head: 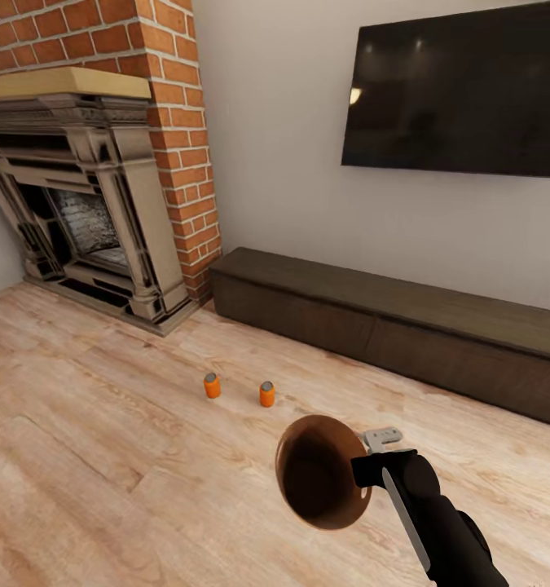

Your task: Put the three can of soda from the living room inside the tash can in the kitchen.

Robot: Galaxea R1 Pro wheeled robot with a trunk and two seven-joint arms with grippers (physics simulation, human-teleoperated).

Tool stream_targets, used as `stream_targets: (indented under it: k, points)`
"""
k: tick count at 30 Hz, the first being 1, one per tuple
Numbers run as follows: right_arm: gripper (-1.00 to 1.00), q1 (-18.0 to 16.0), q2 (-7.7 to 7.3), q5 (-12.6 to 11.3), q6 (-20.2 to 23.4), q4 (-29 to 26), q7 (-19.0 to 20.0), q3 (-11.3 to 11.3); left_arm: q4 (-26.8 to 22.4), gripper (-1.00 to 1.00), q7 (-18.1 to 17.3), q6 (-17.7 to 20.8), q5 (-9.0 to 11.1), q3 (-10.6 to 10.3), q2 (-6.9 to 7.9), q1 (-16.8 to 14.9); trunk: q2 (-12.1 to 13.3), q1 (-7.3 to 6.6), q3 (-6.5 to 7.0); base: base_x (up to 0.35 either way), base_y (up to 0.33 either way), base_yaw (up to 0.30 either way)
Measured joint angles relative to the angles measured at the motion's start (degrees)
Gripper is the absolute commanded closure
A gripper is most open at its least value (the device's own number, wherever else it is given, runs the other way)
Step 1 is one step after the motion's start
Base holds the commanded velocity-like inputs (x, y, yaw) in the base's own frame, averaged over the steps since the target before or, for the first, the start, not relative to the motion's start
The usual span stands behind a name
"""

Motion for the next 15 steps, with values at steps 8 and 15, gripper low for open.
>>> stream_targets:
  k: [8, 15]
  points:
    - [1.0, -0.02, 0.0, -0.15, 0.0, 0.0, 0.02, 0.01, -0.03, -1.0, 0.0, 0.0, 0.0, -0.01, 0.0, 0.0, 0.0, 0.0, 0.0, 0.27, 0.002, -0.264]
    - [1.0, -0.01, 0.0, 0.19, -0.02, 0.0, -0.01, 0.0, -0.04, -1.0, 0.0, 0.0, 0.0, 0.0, 0.0, 0.0, 0.0, 0.0, -0.02, 0.333, 0.0, -0.161]
